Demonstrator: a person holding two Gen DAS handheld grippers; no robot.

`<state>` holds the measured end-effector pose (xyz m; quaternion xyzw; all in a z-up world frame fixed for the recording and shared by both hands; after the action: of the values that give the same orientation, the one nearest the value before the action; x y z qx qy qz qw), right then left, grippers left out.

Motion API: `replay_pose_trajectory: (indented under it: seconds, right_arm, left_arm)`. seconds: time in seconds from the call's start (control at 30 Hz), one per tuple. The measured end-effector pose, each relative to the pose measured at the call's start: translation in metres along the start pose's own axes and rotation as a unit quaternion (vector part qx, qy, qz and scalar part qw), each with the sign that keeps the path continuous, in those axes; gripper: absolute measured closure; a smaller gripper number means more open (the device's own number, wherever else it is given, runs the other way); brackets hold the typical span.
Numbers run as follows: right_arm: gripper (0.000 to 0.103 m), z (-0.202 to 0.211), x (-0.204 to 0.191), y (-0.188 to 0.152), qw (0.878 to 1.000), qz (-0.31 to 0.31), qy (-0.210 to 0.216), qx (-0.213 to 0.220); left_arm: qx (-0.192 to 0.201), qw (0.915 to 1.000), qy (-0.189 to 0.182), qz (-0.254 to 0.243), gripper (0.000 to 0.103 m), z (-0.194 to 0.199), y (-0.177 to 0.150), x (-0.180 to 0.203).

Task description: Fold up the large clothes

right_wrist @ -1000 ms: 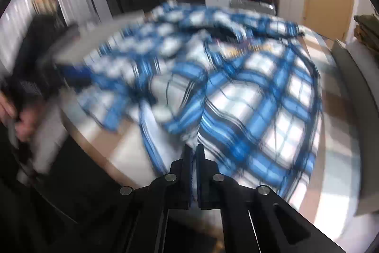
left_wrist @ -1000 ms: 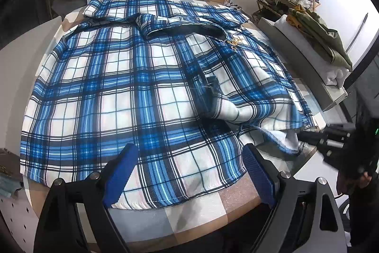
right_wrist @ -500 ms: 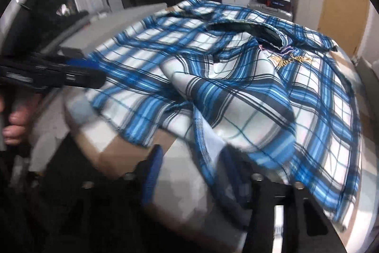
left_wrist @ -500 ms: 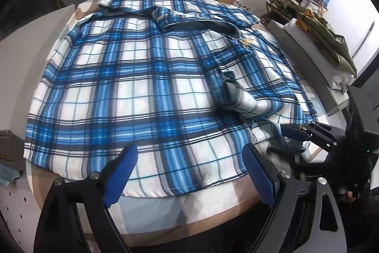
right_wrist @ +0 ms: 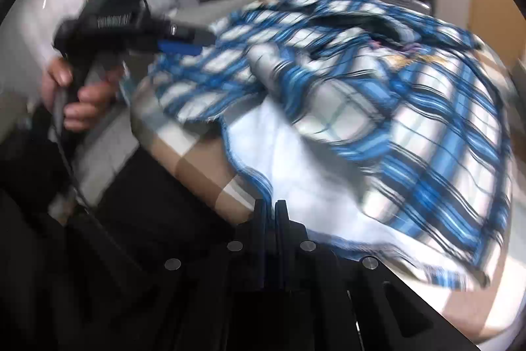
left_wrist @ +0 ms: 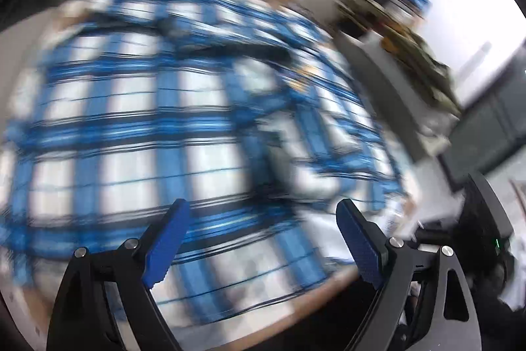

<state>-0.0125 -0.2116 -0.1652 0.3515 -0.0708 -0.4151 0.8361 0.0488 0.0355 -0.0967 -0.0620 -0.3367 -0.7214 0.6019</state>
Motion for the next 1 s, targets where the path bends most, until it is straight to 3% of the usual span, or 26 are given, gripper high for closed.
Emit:
replay_pose_trajectory:
  seconds: [0.03, 0.1, 0.2, 0.33, 0.4, 0.47, 0.57, 0.63, 0.67, 0.7, 0.73, 1.0]
  right_arm:
    - [0.089, 0.008, 0.006, -0.001, 1.000, -0.013, 0.001, 0.011]
    - [0.066, 0.024, 0.020, -0.004, 0.998, -0.042, -0.023, 0.039]
    - [0.059, 0.041, 0.040, -0.013, 0.992, -0.077, -0.071, 0.070]
    - [0.056, 0.043, 0.068, -0.022, 0.984, -0.121, -0.114, 0.069]
    - [0.056, 0.043, 0.081, -0.026, 0.976, -0.145, -0.144, 0.068]
    - [0.056, 0.045, 0.094, -0.029, 0.969, -0.172, -0.159, 0.075]
    - [0.054, 0.042, 0.113, -0.034, 0.960, -0.209, -0.175, 0.057]
    - [0.057, 0.035, 0.116, -0.034, 0.962, -0.215, -0.162, 0.044]
    - [0.066, 0.033, 0.114, -0.033, 0.963, -0.207, -0.169, 0.035]
    - [0.087, 0.032, 0.112, -0.033, 0.963, -0.201, -0.179, 0.028]
    - [0.100, 0.032, 0.112, -0.033, 0.962, -0.197, -0.188, 0.023]
    - [0.101, 0.062, 0.136, -0.047, 0.941, -0.248, -0.227, 0.032]
  left_arm:
    - [-0.005, 1.0000, -0.007, -0.004, 0.016, -0.005, 0.004, 0.003]
    - [-0.017, 0.9994, -0.020, -0.024, 0.016, -0.022, 0.012, 0.012]
    - [-0.032, 0.9986, -0.032, -0.025, 0.016, -0.040, 0.019, 0.017]
    - [-0.069, 0.9970, -0.033, -0.011, 0.021, -0.062, 0.018, 0.016]
    - [-0.080, 0.9962, -0.030, -0.017, 0.067, -0.063, 0.013, 0.018]
    - [-0.098, 0.9946, -0.032, -0.017, 0.088, -0.063, 0.007, 0.018]
    - [-0.110, 0.9925, -0.052, 0.003, 0.097, -0.059, 0.004, 0.014]
    - [-0.120, 0.9900, -0.070, 0.025, 0.097, -0.053, 0.003, 0.011]
    - [-0.123, 0.9891, -0.077, 0.028, 0.097, -0.049, 0.002, 0.011]
    - [-0.125, 0.9886, -0.080, 0.029, 0.097, -0.048, 0.003, 0.012]
    - [-0.126, 0.9886, -0.076, 0.030, 0.097, -0.045, 0.002, 0.012]
    - [-0.161, 0.9850, -0.035, 0.050, 0.099, -0.052, -0.023, 0.003]
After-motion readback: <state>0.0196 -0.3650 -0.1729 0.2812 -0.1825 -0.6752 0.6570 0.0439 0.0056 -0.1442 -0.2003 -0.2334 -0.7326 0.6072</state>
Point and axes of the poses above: each gripper's, at about its wrist camera, not at the fingertips, and z roughly against the way its jaws point, x to its right, y to its top, the point moved 1 cm from there along -z, roughly the way its jaws point, and after that the axes turned 6 degrees about z, right-handed, at the moved point
